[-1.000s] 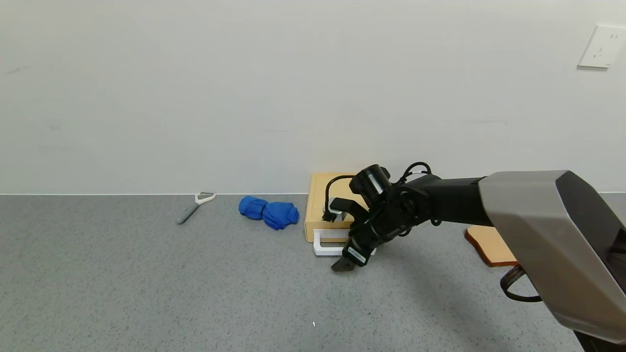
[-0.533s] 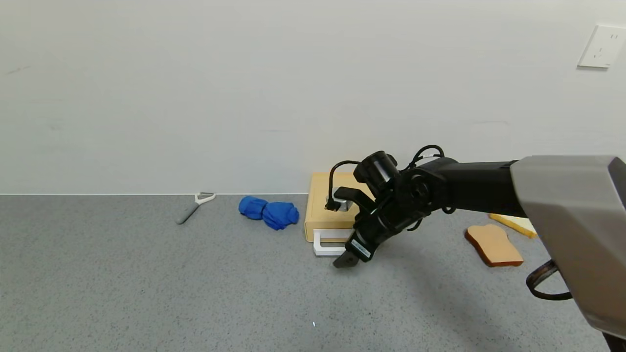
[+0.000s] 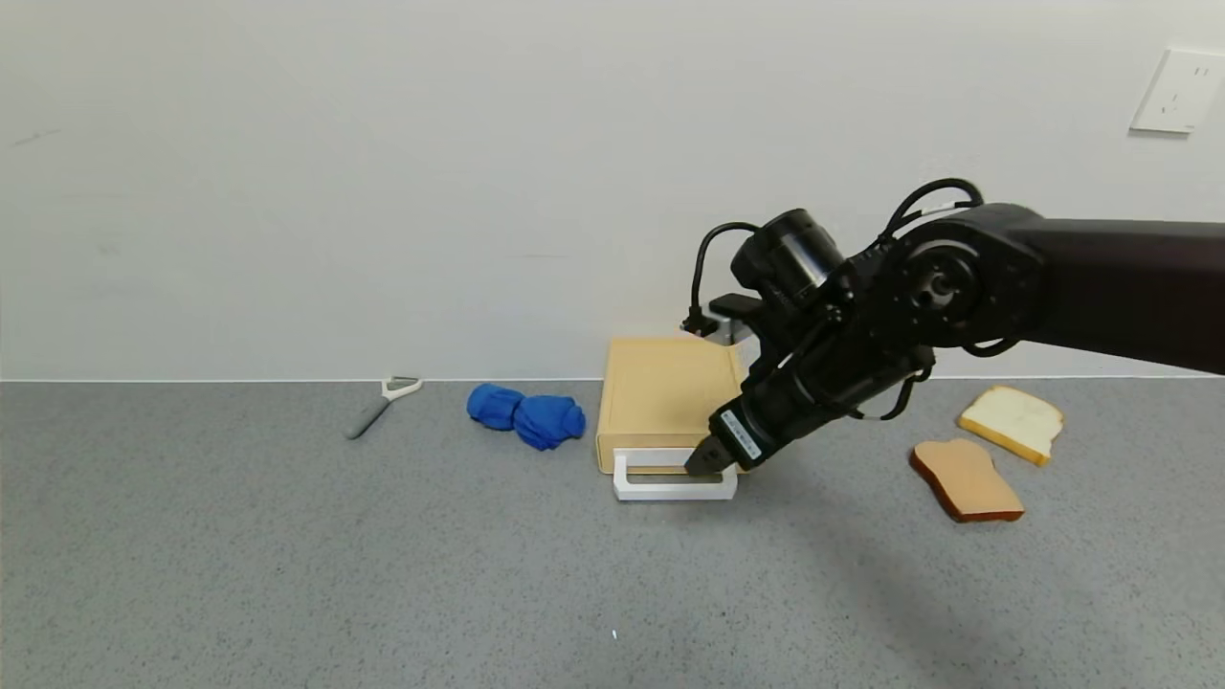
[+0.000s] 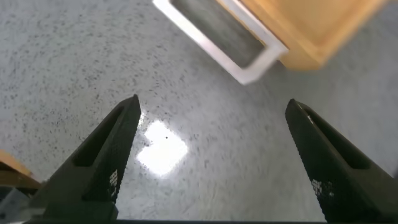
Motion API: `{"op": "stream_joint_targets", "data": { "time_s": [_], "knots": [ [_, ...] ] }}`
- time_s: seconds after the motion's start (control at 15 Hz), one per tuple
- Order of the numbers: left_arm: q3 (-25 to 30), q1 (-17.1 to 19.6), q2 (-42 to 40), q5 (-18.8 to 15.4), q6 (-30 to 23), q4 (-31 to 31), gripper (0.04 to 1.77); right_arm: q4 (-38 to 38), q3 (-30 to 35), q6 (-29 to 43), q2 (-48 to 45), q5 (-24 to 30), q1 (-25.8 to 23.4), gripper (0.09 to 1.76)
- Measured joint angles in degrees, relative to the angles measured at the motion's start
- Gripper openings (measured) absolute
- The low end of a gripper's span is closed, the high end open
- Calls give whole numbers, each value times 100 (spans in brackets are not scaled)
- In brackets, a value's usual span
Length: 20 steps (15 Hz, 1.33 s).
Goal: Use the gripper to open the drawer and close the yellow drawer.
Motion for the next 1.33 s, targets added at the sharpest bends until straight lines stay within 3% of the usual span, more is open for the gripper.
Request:
{"op": "stream_joint_targets", "data": {
  "time_s": [0.33,0.73,1.07,1.33],
  "knots": [
    [0,0,0,0,-2,0,172,-226,1124,556,-1058,-222,-206,171],
    [0,0,0,0,0,0,172,-2326,3324,611,-2372,-206,-391,171],
    [0,0,0,0,-2,0,172,-2814,4715,614,-3840,-236,-466,171],
    [0,0,0,0,0,0,172,-3134,5731,641,-5066,-712,-540,171]
  ]
}}
